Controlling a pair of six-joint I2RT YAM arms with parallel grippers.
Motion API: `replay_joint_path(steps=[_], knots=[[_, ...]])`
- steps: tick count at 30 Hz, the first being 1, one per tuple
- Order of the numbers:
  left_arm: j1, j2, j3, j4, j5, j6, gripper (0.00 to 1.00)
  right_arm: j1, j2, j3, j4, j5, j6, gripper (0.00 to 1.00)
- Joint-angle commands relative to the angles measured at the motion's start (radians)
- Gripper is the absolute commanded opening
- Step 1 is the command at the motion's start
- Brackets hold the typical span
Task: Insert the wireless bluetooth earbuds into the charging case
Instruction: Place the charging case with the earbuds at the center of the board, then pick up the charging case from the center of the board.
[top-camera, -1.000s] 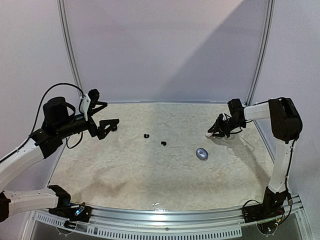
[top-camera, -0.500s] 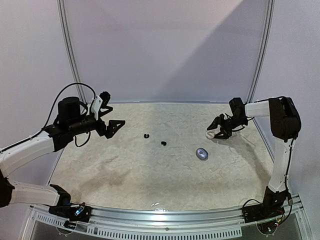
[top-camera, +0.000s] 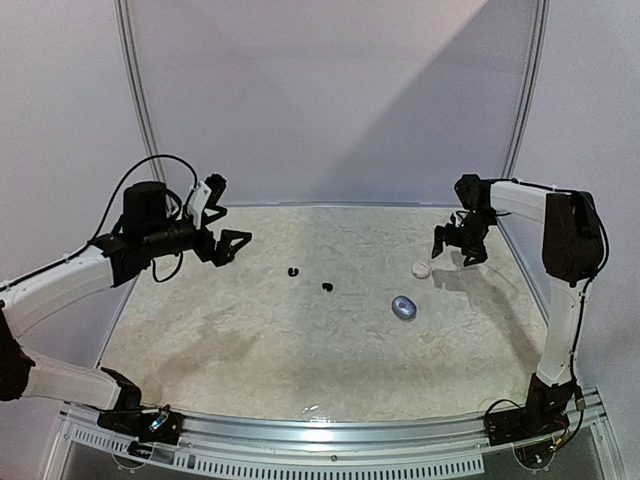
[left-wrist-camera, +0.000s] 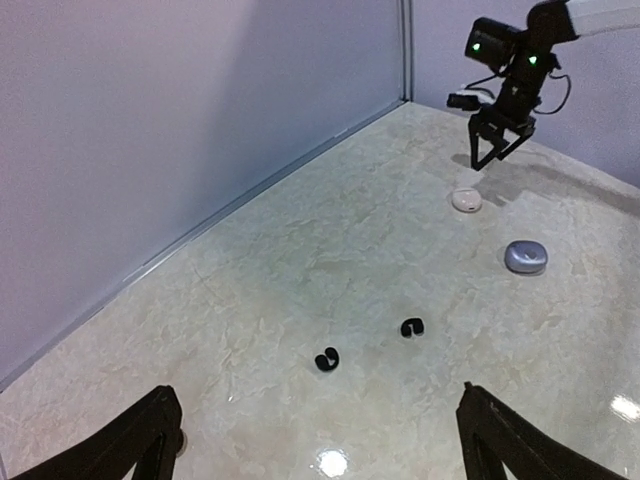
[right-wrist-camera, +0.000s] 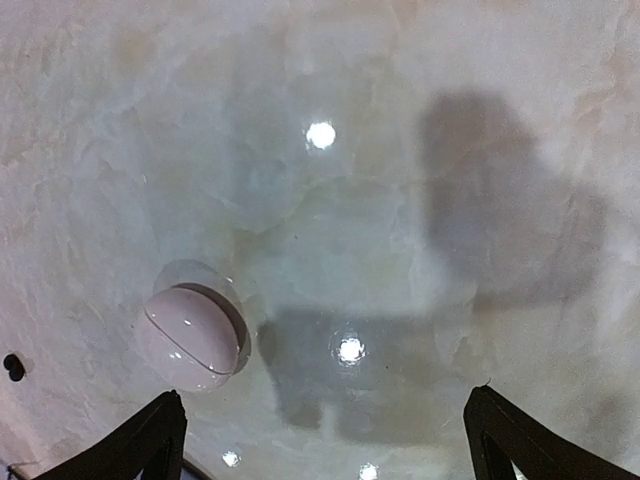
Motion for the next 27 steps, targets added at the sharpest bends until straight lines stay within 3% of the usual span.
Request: replay_joint_path(steps=[1,7,14,17,27], knots=[[0.039,0.133,0.208,-0.386,-0.107,0.033,0.97,0.048,-0.093,0.085,-0.030,0.242,-0.098,0.99],[0.102,0.504,0.651,-0.828,-0.336,-0.129,0.94,0.075,-0.117,0.142,0.002,0.313,-0.120,0.99],[0.165,0.902,1.043,-1.010,-0.462,-0.427,0.93,0.119,-0.158,0.121,0.013,0.314,-0.122,0.99],[0.167,1.007,1.108,-0.973,-0.533,-0.474,0.94,0.123,-0.171,0.106,0.015,0.313,-0.123,0.99],[0.165,1.224,1.190,-0.946,-0.491,-0.537,0.92,0.123,-0.161,0.117,-0.019,0.333,-0.145,0.99]])
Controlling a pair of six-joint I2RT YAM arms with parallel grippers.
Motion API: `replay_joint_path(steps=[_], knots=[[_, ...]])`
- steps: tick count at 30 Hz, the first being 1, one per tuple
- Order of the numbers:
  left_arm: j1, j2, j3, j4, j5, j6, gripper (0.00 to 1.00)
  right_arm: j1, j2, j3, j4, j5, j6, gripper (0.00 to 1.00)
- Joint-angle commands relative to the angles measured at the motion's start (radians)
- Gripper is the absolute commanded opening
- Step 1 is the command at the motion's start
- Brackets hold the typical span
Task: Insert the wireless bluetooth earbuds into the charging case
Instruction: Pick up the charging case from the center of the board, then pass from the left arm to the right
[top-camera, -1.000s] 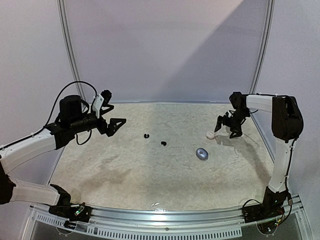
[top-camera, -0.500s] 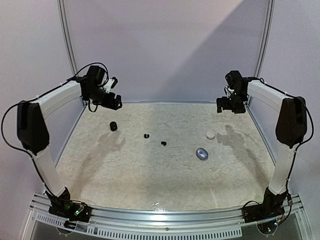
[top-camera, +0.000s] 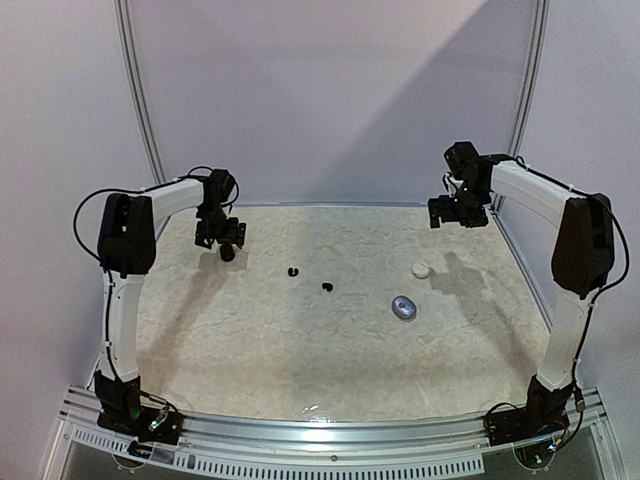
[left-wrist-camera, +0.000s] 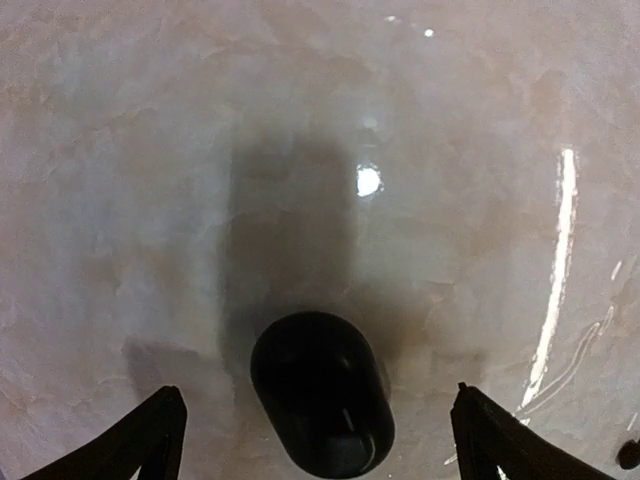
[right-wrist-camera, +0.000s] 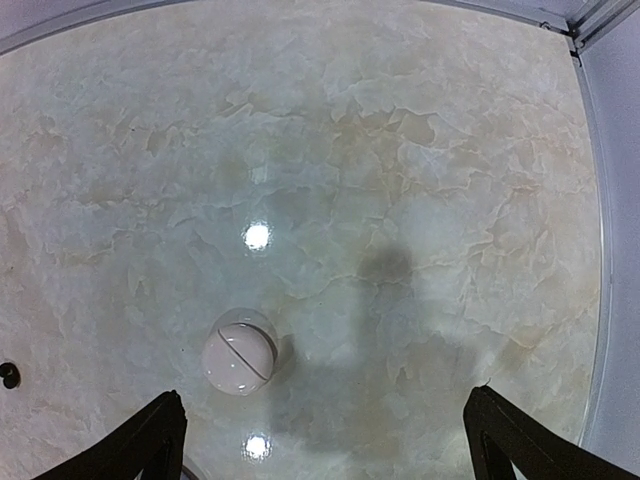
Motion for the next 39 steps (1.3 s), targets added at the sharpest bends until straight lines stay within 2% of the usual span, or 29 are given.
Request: replay_joint_path(steps=[1,11,14,16,18,24,27,29,32,36,39], knots=[[-0.002,0.055,0.024,-0.019,-0.002,-0.054,0.91,0.002,-0.019,0.014,-0.035,0.026,-0.024,0.99],[-0.007,0.087,0.020,-0.016,-0.005,-0.064,0.55,0.002,0.013,0.073,-0.071,0.027,-0.045,0.99],[-0.013,0.078,0.006,-0.014,0.009,-0.060,0.48,0.002,0.010,0.076,-0.074,0.031,-0.049,0.99],[-0.016,0.071,-0.006,-0.010,0.020,-0.050,0.35,0.002,0.005,0.076,-0.075,0.032,-0.050,0.99],[-0.018,0.059,-0.019,-0.007,0.015,-0.034,0.27,0.002,-0.004,0.074,-0.072,0.028,-0.048,0.99],[-0.022,0.003,-0.047,0.001,0.026,0.045,0.14,0.002,-0.053,0.035,-0.031,-0.033,-0.045,0.99],[-0.027,-0.070,-0.060,0.005,0.136,0.119,0.13,0.002,-0.098,0.012,0.020,-0.160,-0.056,0.99],[-0.046,-0.139,-0.062,0.000,0.219,0.214,0.12,0.005,-0.130,0.011,0.060,-0.270,-0.051,0.99],[-0.110,-0.283,-0.094,0.016,0.259,0.491,0.12,0.022,-0.174,0.011,0.173,-0.403,-0.031,0.97],[-0.209,-0.580,-0.328,0.188,0.298,0.912,0.10,0.086,-0.185,0.050,0.367,-0.551,0.010,0.97],[-0.252,-0.760,-0.477,0.293,0.347,1.096,0.08,0.143,-0.134,0.127,0.477,-0.676,0.030,0.95]])
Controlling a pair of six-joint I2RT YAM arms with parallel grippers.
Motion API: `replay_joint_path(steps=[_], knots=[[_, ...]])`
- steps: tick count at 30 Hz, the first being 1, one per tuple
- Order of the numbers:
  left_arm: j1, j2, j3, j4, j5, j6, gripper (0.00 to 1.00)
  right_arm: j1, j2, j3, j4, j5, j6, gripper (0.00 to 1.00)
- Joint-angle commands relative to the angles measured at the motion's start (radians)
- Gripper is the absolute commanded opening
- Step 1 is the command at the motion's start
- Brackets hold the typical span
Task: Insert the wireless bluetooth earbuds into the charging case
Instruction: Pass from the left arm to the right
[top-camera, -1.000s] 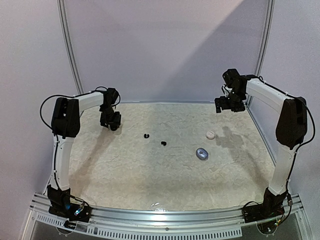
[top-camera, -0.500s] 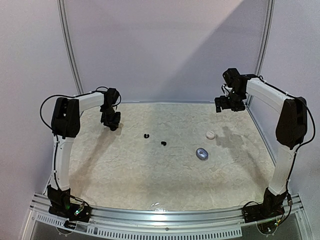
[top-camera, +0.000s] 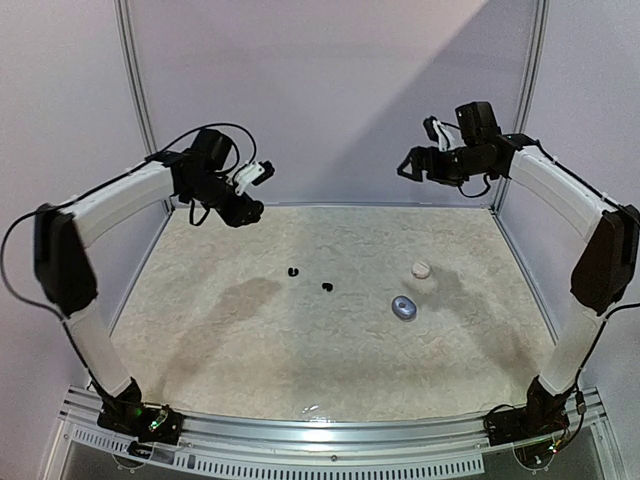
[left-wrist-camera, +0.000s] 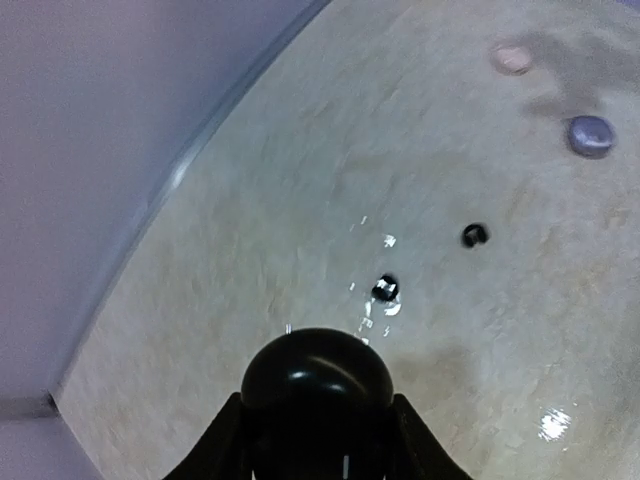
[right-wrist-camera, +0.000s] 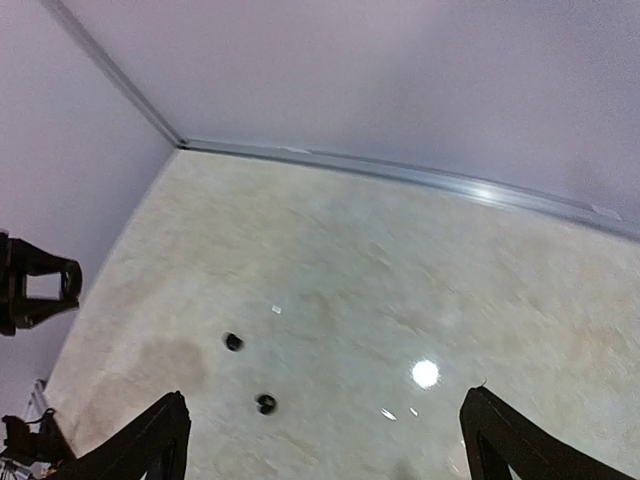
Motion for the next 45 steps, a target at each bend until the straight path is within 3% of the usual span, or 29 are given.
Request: replay_joint_path(steps=[1,5,11,16,26,29,34,37,45], knots=[[-0.069,-0.236,-0.168,0.154,0.105,0.440,0.08,0.093,0.050,0.099,0.245,-0.257,0.055,0.95],[-0.140,-0.331,-0.261,0.266,0.108,0.560,0.08,0.170,0.113,0.152,0.312,-0.359,0.103,0.94],[-0.239,-0.366,-0.325,0.405,0.039,0.678,0.07,0.275,0.160,0.167,0.268,-0.459,0.108,0.92],[-0.284,-0.378,-0.353,0.464,0.011,0.694,0.06,0.340,0.167,0.161,0.199,-0.387,0.115,0.91],[-0.287,-0.475,-0.414,0.429,0.148,0.666,0.05,0.458,0.067,-0.056,0.420,-0.321,0.332,0.85],[-0.287,-0.496,-0.430,0.419,0.177,0.697,0.06,0.494,0.057,-0.049,0.405,-0.292,0.324,0.84],[-0.287,-0.532,-0.484,0.437,0.169,0.688,0.06,0.504,0.099,-0.037,0.387,-0.264,0.378,0.67],[-0.287,-0.545,-0.504,0.439,0.159,0.692,0.06,0.518,0.115,-0.020,0.341,-0.218,0.367,0.64],[-0.287,-0.569,-0.534,0.452,0.170,0.698,0.06,0.554,0.166,0.047,0.330,-0.192,0.376,0.42]])
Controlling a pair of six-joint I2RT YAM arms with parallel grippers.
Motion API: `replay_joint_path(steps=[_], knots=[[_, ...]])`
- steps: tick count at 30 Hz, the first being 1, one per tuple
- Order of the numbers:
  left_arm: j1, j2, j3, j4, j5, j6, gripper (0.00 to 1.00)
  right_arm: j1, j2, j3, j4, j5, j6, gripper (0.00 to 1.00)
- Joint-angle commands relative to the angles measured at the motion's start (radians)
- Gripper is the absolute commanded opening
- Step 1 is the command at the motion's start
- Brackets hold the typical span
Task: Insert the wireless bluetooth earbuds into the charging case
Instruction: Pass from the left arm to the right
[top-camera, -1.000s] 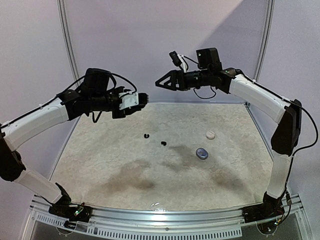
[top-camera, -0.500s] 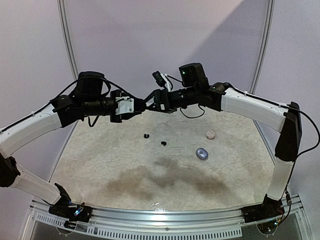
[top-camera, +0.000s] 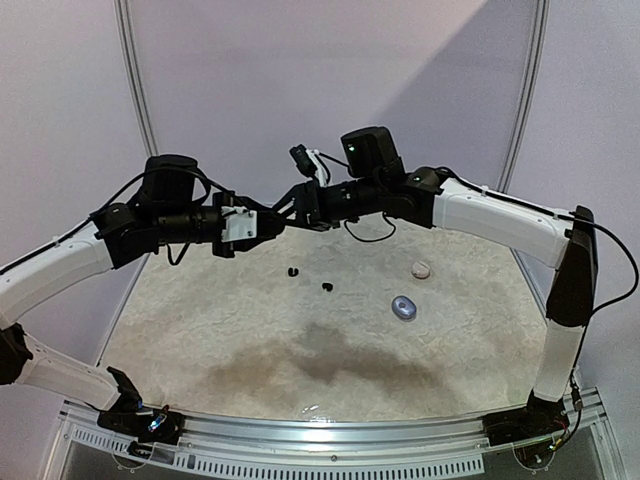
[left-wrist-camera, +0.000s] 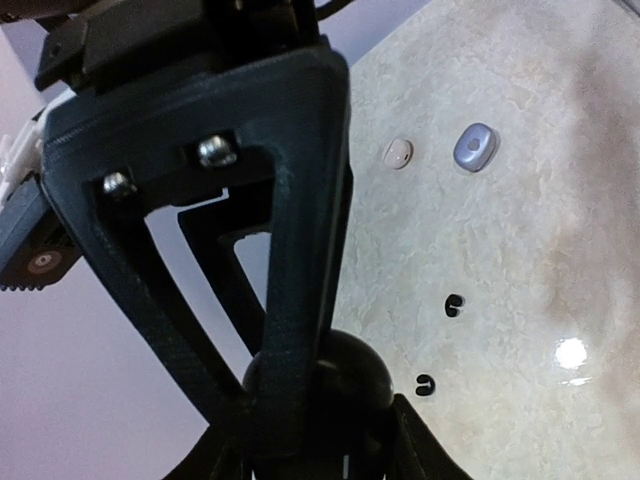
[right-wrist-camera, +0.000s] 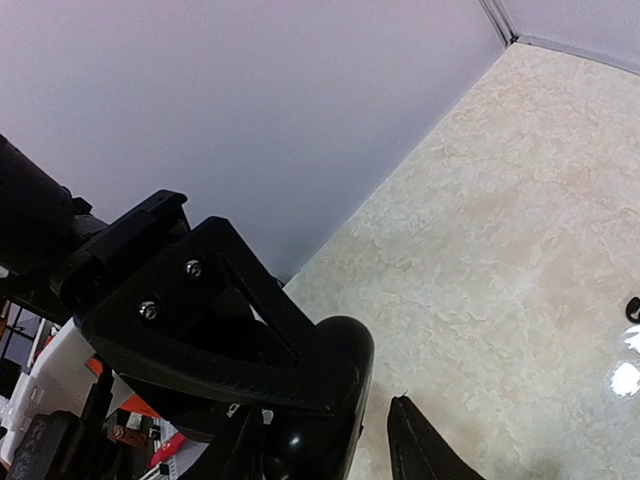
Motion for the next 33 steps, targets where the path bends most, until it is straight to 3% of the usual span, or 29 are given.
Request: replay_joint_path(steps=[1,7,17,18,19,22,24,27,31,33], knots=[[-0.012,-0.025,-0.022,0.033,0.020,0.003,0.06,0.016,0.049,0.042,-0.030,0.046,0.010,0.41],[-0.012,-0.027,-0.042,0.054,0.001,-0.003,0.05,0.018,0.047,0.046,-0.055,0.051,0.015,0.38],[-0.011,-0.022,-0.045,0.094,-0.058,-0.037,0.07,0.019,0.067,0.077,-0.088,0.026,0.008,0.00],[-0.010,-0.022,-0.046,0.100,-0.065,-0.045,0.12,0.018,0.069,0.082,-0.089,0.019,0.005,0.00],[-0.009,-0.024,-0.046,0.102,-0.071,-0.053,0.23,0.018,0.069,0.086,-0.087,0.010,0.001,0.00],[-0.008,-0.033,-0.043,0.102,-0.084,-0.100,0.72,0.019,0.069,0.087,-0.070,-0.008,-0.009,0.00],[0.003,-0.048,-0.049,0.100,-0.076,-0.152,0.97,0.016,0.061,0.086,-0.072,0.008,-0.033,0.00],[0.065,-0.087,-0.021,0.015,0.032,-0.323,0.99,0.001,0.042,0.087,-0.060,0.008,-0.070,0.00],[0.187,-0.151,0.023,-0.148,0.365,-0.567,0.99,-0.018,0.009,0.091,-0.032,-0.026,-0.150,0.00],[0.208,-0.185,0.007,-0.148,0.481,-0.679,0.99,-0.018,-0.019,0.077,0.009,-0.060,-0.220,0.00]])
